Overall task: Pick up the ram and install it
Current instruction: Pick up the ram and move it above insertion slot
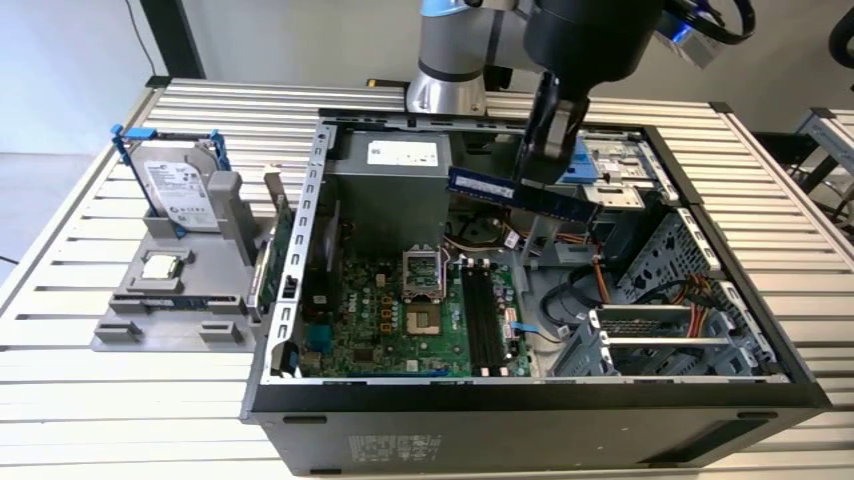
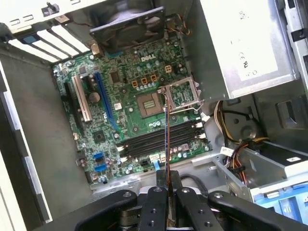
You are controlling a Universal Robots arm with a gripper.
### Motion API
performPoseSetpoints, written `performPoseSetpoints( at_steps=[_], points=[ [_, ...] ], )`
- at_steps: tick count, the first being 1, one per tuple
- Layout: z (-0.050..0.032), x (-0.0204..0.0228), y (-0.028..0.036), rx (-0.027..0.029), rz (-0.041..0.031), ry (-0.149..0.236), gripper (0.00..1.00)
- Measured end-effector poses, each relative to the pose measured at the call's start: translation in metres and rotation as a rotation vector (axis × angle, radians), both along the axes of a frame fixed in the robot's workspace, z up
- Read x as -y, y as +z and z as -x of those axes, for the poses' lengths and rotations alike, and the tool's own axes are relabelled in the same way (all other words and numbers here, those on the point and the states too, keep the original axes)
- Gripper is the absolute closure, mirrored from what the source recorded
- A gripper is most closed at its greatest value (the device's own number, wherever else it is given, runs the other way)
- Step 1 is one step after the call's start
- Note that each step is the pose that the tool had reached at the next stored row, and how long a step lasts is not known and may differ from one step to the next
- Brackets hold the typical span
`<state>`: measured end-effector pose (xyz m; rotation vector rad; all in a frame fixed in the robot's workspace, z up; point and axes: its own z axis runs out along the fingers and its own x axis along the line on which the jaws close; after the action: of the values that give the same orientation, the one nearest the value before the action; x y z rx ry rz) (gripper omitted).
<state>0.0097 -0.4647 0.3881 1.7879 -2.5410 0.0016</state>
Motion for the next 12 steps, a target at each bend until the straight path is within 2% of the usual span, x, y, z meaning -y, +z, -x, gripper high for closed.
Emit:
performPoseSetpoints(
  at_steps=[12],
  points=[
    [0.0,0.0,0.0,-0.0006,0.0,-0.146,1.0]
  ],
)
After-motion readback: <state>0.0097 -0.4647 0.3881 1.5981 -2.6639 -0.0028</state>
